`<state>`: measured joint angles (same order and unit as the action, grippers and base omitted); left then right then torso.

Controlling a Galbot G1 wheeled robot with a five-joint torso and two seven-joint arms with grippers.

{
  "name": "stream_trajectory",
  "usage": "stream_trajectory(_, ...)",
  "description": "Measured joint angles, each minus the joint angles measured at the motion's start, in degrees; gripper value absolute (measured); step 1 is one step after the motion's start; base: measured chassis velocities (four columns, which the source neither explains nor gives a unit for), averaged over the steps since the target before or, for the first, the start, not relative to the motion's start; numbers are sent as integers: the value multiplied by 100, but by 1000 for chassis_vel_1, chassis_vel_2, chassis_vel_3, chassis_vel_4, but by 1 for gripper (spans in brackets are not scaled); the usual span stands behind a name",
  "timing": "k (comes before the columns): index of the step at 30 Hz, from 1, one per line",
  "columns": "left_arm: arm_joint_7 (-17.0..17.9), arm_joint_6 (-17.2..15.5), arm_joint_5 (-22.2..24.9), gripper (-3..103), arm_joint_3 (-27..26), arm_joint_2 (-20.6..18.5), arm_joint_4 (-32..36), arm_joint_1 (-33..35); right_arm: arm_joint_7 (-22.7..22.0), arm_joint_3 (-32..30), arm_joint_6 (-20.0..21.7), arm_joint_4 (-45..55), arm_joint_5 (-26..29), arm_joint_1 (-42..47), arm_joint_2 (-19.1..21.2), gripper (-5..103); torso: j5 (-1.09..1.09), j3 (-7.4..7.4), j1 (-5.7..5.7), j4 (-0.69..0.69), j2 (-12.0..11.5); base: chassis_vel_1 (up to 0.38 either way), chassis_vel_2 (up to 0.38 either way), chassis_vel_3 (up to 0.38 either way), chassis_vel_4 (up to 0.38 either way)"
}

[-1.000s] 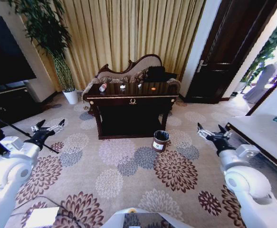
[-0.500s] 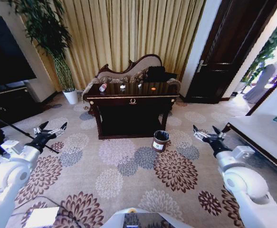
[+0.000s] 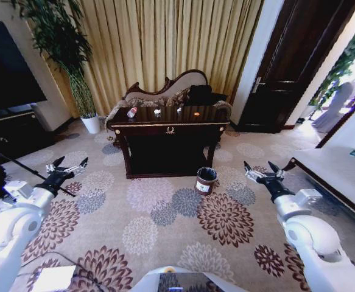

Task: Move to the front of the table and place the trash on the table into the trash bin.

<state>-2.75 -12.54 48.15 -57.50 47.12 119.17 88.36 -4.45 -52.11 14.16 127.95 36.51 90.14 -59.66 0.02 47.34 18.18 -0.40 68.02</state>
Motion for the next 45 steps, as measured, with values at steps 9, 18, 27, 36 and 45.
stream_trajectory(9,6,0,-1,100,13,-4,14,14,34,2,-20,-7,-26,21,-19,100,0,3,5,3,-3,-153,148,153,-129)
stream_trajectory(18,5,-1,-1,100,14,19,29,42,49,9,-20,-16,-30,26,-19,100,-2,0,-2,-1,1,-119,97,98,-121)
stream_trajectory(27,5,-3,-3,100,-15,16,33,60,97,9,-20,-20,-32,27,-25,100,-2,2,2,1,-1,-132,171,152,-154)
stream_trajectory(36,1,1,-5,100,-21,26,61,118,115,20,-25,-25,-38,47,-42,100,-1,1,1,-1,-1,-147,121,131,-135)
stream_trajectory(45,-2,11,-8,100,-52,40,97,163,144,37,-32,-33,-38,38,-32,100,0,1,1,0,0,-134,154,139,-137)
